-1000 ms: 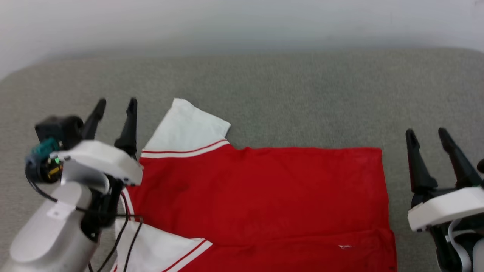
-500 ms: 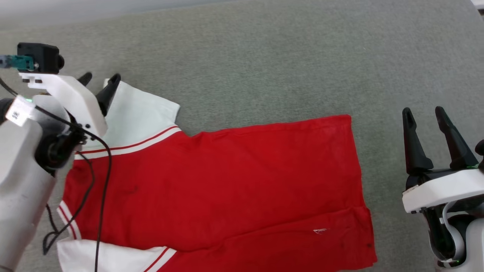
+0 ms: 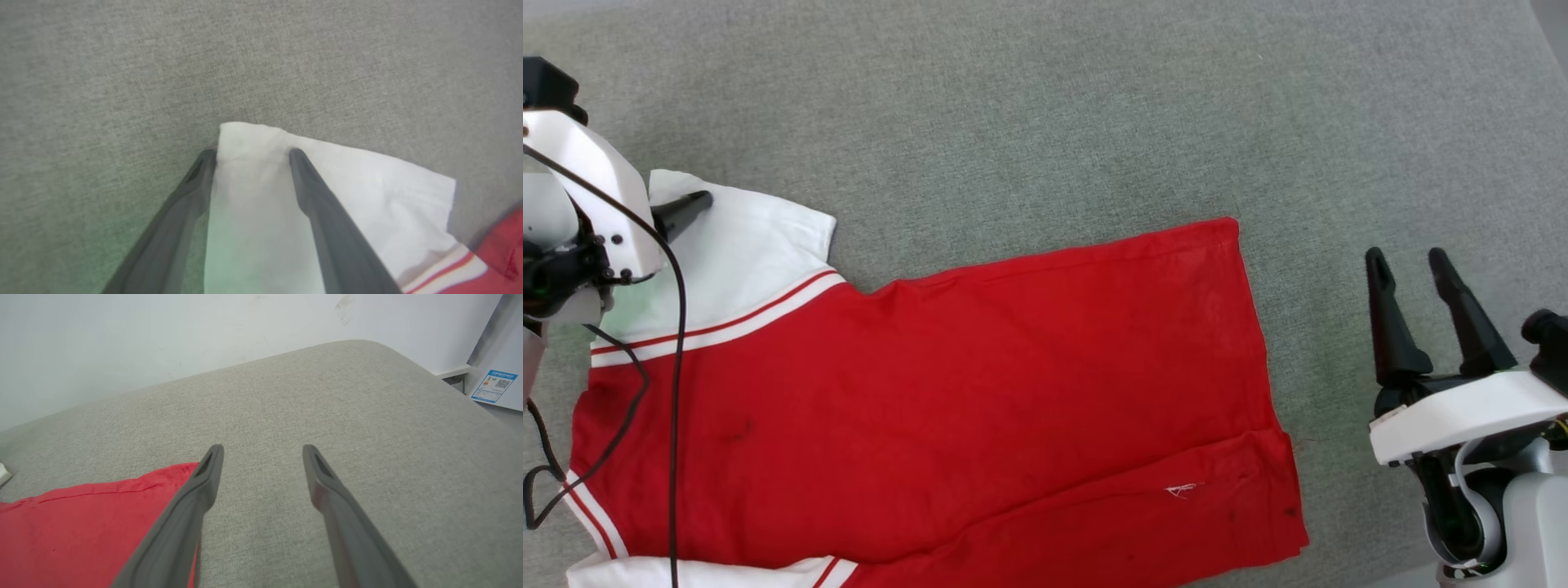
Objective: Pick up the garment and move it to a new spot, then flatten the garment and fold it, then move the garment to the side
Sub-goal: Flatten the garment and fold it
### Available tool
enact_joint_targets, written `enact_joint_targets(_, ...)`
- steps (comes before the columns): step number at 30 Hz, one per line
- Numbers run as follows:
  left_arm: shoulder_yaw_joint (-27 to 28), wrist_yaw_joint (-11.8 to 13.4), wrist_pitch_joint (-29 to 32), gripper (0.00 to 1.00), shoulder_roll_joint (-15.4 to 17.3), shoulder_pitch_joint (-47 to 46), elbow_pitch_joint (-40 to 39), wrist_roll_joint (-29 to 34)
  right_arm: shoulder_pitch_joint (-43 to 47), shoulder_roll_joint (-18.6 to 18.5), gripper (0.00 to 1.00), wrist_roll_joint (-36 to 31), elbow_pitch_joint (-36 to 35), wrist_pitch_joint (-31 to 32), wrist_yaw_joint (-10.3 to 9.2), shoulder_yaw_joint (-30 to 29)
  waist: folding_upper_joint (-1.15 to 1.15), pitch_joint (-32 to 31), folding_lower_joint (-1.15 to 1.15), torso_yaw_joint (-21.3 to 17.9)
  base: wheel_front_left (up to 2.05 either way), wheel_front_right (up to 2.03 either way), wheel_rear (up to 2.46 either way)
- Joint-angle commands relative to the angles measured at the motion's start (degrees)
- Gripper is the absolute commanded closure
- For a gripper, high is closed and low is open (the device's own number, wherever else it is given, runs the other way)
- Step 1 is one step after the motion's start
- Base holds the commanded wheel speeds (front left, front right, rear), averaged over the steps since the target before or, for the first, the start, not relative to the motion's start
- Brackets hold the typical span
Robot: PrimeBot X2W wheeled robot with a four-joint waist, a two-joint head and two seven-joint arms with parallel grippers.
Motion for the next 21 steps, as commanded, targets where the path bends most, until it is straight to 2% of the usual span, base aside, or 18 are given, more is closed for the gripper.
enact_joint_targets(1,-2.0,0.1,1.8,1.00,-1.7,3.0,1.5,-0.3,-1.0,0.2,0.00,0.5,0.2,0.2,-0.04,0.3,0.00,0.4,0.00,-0.3,0.00,0.00,0.00)
enact_joint_targets(4,-2.5,0.5,1.9,1.00,-2.5,3.2,1.6,0.0,-1.7,0.2,0.00,1.6,1.1,1.3,-0.04,1.2,0.00,0.8,0.00,-0.4,0.00,0.00,0.00)
enact_joint_targets(9,-1.7,1.1,-2.6,1.00,-2.8,2.0,1.7,1.4,-4.7,-0.2,0.00,3.3,5.0,6.7,-0.03,3.5,0.00,0.0,0.00,0.0,0.00,0.00,0.00)
enact_joint_targets(14,-1.1,0.9,-7.5,1.00,-4.6,-1.2,1.8,2.7,-10.1,-4.1,0.00,6.7,12.0,17.2,-0.04,7.0,0.00,-1.7,0.00,2.4,0.00,0.00,0.00)
enact_joint_targets(21,-1.6,-0.1,-9.8,1.00,-7.0,-4.0,1.0,3.5,-17.8,-9.2,0.00,9.2,17.3,28.9,-0.04,13.0,0.00,-2.0,0.00,6.4,0.00,0.00,0.00)
